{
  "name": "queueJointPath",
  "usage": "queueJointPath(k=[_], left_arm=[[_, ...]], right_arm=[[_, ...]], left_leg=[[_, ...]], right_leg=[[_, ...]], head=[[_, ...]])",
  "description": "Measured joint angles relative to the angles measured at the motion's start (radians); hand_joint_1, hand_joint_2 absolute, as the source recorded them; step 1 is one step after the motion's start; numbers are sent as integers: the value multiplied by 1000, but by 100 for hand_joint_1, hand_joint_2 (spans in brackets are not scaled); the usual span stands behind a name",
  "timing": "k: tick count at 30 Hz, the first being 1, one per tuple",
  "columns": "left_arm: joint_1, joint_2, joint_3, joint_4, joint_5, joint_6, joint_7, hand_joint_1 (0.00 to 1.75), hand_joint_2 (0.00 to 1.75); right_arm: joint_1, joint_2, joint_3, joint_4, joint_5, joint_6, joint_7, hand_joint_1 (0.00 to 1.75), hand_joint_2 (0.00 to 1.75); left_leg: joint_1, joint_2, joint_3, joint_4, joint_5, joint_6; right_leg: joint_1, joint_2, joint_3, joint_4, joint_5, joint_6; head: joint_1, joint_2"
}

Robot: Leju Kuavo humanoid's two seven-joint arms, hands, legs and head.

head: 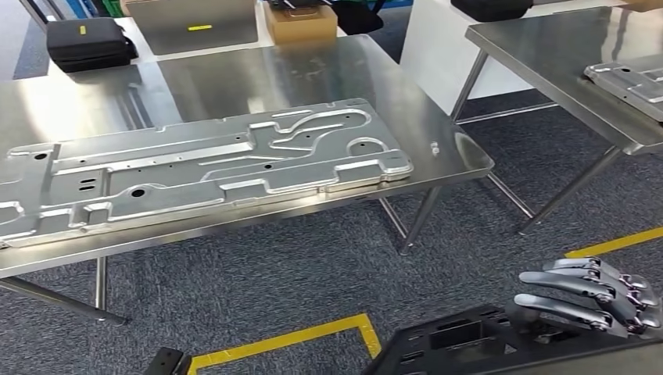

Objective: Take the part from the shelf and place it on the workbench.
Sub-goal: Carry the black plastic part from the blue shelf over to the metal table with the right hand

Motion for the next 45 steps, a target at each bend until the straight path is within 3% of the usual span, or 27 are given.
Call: queueJointPath(k=[2, 3, 5, 6, 7, 8, 9, 11, 12, 15, 24, 29, 35, 39, 45], left_arm=[[0, 2, 0, 0, 0, 0, -1, 0, 0], [-1, 2, 0, 0, 0, 0, -1, 0, 0], [-3, 2, 0, 0, -1, -1, -2, 0, 0], [-3, 2, 0, 0, -1, -2, -2, 0, 0], [-3, 2, 0, 0, -1, -3, -2, 0, 0], [-4, 2, 0, 0, -2, -5, -2, 0, 0], [-5, 2, 0, 0, -2, -7, -2, 0, 0], [-6, 0, 0, 0, -2, -11, -4, 0, 0], [-7, -1, 0, 0, -2, -13, -5, 0, 0], [-8, -2, 0, 0, -3, -14, -7, 0, 0], [-9, -2, 1, 0, -8, -15, -8, 0, 0], [-10, -3, 1, 0, -19, -23, -8, 0, 0], [-15, -4, 1, 0, -38, -39, -6, 0, 0], [-23, -6, 1, 0, -56, -53, 1, 0, 0], [-39, -9, -1, 0, -84, -69, 17, 0, 0]], right_arm=[[0, 0, -1, 0, 0, -1, 0, 175, 175], [0, 0, -2, -1, 0, -1, 0, 175, 175], [0, 0, -3, -1, -1, -1, 0, 175, 175], [-1, 0, -2, 0, -3, 0, 0, 175, 175], [-5, 1, -2, 1, -6, 2, 0, 175, 175], [-11, 1, -1, 3, -8, 5, 0, 175, 175], [-19, 1, 0, 5, -10, 8, 1, 175, 175], [-31, 1, 1, 7, -11, 15, 2, 175, 175], [-36, 1, 1, 8, -10, 17, 2, 175, 175], [-42, 1, 1, 9, -8, 19, 2, 175, 175], [-45, -4, -9, 9, -13, 39, 19, 175, 175], [-57, -37, -71, 29, -84, 116, 75, 175, 175], [-134, -119, -268, 115, -197, 302, 139, 175, 175], [-242, -196, -396, 239, -232, 427, 203, 175, 175], [-443, -318, -471, 487, -231, 542, 289, 175, 175]], left_leg=[[2, 0, 11, -9, -3, 16], [3, 0, 19, -14, -4, 24], [-1, 1, 31, -16, -11, 36], [-4, 1, 36, -16, -16, 40], [-7, 1, 42, -16, -20, 42], [-9, 0, 49, -16, -25, 43], [-11, -1, 58, -16, -31, 42], [-14, -3, 74, -15, -45, 38], [-15, -4, 76, -13, -50, 34], [-18, -6, 72, -11, -54, 31], [-19, -6, 83, -31, -54, 33], [-20, -5, 85, -31, -54, 26], [-25, -5, 87, -31, -55, 25], [-29, -5, 88, -30, -55, 25], [-32, -5, 88, -29, -55, 26]], right_leg=[[-1, 0, -2, 19, -15, 8], [0, 0, -20, 59, -35, 7], [4, 1, -92, 191, -86, 2], [6, 1, -132, 254, -102, 1], [8, 1, -159, 288, -99, 0], [10, 2, -168, 282, -75, -1], [13, 2, -158, 239, -34, -3], [19, 3, -114, 116, 43, -11], [22, 3, -98, 71, 60, -16], [24, 5, -89, 36, 57, -18], [24, 5, -86, 35, 49, -23], [24, 5, -83, 35, 49, -24], [19, 5, -79, 35, 49, -24], [16, 5, -78, 35, 50, -22], [12, 4, -78, 34, 51, -20]], head=[[0, 0], [0, 0], [0, 0], [0, 0], [0, 0], [1, 0], [1, 0], [0, 0], [1, 0], [0, 0], [-1, 0], [-1, 0], [-1, 0], [0, 0], [0, 0]])
